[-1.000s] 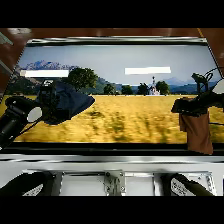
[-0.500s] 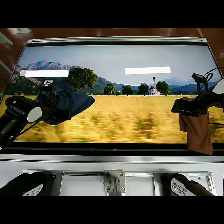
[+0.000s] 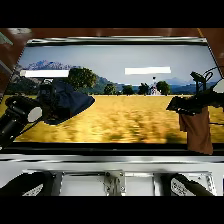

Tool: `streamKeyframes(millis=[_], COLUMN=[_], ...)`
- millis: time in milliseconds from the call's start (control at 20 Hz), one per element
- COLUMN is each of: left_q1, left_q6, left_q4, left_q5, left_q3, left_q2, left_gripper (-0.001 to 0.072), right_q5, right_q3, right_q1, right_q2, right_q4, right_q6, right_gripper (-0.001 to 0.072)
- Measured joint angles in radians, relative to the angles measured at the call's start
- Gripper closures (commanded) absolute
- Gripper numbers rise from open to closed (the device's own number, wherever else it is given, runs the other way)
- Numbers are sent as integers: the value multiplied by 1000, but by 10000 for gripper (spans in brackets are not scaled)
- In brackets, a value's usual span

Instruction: Fold the shirts.

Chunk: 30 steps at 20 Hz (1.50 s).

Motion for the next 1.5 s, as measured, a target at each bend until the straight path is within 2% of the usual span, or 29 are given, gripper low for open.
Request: streamKeyframes(millis=[250, 300, 350, 400, 450, 700, 1050, 1250, 1450, 1500], left_q1=[6, 6, 8, 8, 10, 89, 416, 558, 609, 610], left_q6=[0, 0, 1, 8, 22, 94, 109, 114, 146, 157], left_q4=[0, 0, 0, 1, 2, 26, 29, -113, -296, -323], left_q5=[136, 147, 157, 171, 181, 229, 309, 265, 246, 243], left_q3=[0, 0, -1, 0, -1, 3, 176, 336, 443, 455], left_q2=[-29, -34, -38, -42, -46, -79, -307, -515, -681, -708], left_gripper=[668, 634, 416, 110, 7, 7, -7, -7, -1, 62], right_q5=[-38, -41, -46, -47, -48, -54, -64, -75, -90, -90], right_q3=[0, 0, 0, 0, 0, 0, 0, 0, 0, 0], right_q1=[0, 0, 0, 0, 0, 0, 0, 0, 0, 0], right_q2=[0, 0, 0, 0, 0, 0, 0, 0, 0, 0], right_q4=[27, 29, 30, 31, 31, 34, 34, 34, 34, 35], right_q6=[2, 2, 2, -1, -7, -28, -43, -45, -45, -45], right_gripper=[94, 94, 94, 93, 94, 94, 95, 95, 96, 96])
